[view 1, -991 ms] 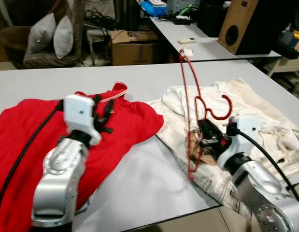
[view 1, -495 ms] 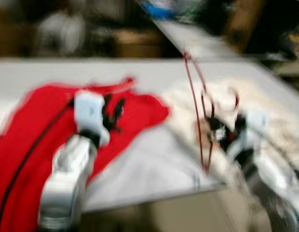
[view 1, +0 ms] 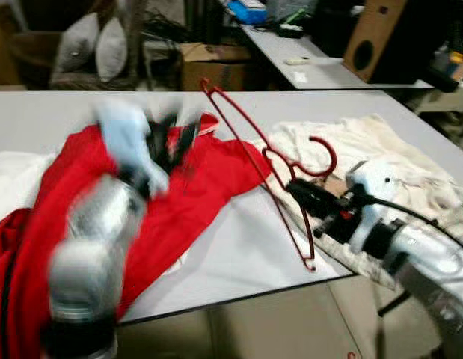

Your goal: Hang hanger

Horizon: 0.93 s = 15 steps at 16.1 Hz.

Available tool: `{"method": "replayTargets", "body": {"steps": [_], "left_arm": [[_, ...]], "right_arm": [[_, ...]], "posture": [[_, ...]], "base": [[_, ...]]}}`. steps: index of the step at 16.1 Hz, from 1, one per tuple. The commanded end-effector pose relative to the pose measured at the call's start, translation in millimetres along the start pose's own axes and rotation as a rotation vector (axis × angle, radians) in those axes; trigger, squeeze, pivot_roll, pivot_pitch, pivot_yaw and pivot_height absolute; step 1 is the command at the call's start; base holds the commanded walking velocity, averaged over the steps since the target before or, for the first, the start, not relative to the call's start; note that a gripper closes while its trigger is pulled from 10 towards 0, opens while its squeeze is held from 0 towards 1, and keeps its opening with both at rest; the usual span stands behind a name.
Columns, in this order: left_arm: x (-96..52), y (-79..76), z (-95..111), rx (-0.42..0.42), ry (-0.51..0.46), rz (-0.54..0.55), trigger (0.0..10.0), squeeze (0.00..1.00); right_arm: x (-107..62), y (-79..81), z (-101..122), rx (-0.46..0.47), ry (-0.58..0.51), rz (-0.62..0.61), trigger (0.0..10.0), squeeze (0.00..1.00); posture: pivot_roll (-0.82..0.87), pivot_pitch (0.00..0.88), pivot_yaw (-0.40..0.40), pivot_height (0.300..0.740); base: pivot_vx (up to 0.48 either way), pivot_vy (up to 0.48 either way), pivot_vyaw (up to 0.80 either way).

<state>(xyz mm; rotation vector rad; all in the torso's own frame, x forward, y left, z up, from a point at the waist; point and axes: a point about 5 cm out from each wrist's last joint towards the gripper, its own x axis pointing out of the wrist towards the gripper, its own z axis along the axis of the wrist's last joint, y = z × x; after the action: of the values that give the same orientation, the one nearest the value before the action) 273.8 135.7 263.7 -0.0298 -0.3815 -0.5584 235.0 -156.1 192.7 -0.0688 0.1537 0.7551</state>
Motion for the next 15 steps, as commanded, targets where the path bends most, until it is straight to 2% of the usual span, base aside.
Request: {"method": "replayTargets", "body": {"steps": [1, 3, 4, 6, 7, 8, 10, 12, 15], "left_arm": [[1.4, -3.2, 5.1, -0.026, -0.008, -0.079, 10.0, 0.00], [17.1, -10.9, 7.2, -0.021, -0.025, -0.112, 10.0, 0.00], [23.0, -19.6, -1.4, -0.059, -0.010, -0.112, 10.0, 0.00], [24.8, -32.1, -12.3, -0.086, 0.021, -0.139, 10.0, 0.00], [25.6, -36.5, -18.5, -0.059, 0.047, -0.143, 10.0, 0.00], [26.1, -37.8, -20.9, -0.056, 0.059, -0.153, 10.0, 0.00], [26.8, -30.9, -31.5, 0.006, 0.119, -0.128, 10.0, 0.00], [25.7, -25.8, -35.3, 0.041, 0.138, -0.118, 10.0, 0.00], [23.7, -23.0, -37.8, 0.052, 0.149, -0.107, 10.0, 0.00]], "right_arm": [[0.2, -3.7, 2.0, -0.022, 0.002, 0.031, 10.0, 0.00], [3.4, -1.8, 6.8, -0.043, -0.012, 0.105, 10.0, 0.00], [5.0, -0.7, 10.9, -0.042, -0.029, 0.128, 10.0, 0.00], [4.4, 1.6, 14.4, -0.043, -0.048, 0.158, 10.0, 0.00], [3.0, 3.5, 15.7, -0.037, -0.057, 0.179, 10.0, 0.00], [2.3, 4.0, 15.9, -0.039, -0.060, 0.184, 10.0, 0.00], [-0.1, 5.4, 19.9, -0.033, -0.088, 0.210, 10.0, 0.00], [-1.0, 5.0, 23.3, -0.032, -0.105, 0.224, 10.0, 0.00], [-1.4, 3.7, 25.2, -0.034, -0.113, 0.233, 10.0, 0.00]], "posture": [[0.06, 0.000, -0.079, 0.740], [0.06, 0.000, -0.073, 0.740], [0.06, 0.000, -0.067, 0.740], [0.06, 0.000, -0.065, 0.740], [0.06, 0.000, -0.065, 0.740], [0.06, 0.000, -0.066, 0.740], [0.06, 0.000, -0.065, 0.740], [0.06, 0.000, -0.067, 0.740], [0.06, 0.000, -0.071, 0.740]], "base": [[0.000, 0.000, 0.00], [0.000, 0.000, 0.00], [0.000, 0.000, 0.00], [0.000, 0.000, 0.00], [0.000, 0.000, 0.00], [0.000, 0.000, 0.00], [0.000, 0.000, 0.00], [0.000, 0.000, 0.00], [0.000, 0.000, 0.00]]}}
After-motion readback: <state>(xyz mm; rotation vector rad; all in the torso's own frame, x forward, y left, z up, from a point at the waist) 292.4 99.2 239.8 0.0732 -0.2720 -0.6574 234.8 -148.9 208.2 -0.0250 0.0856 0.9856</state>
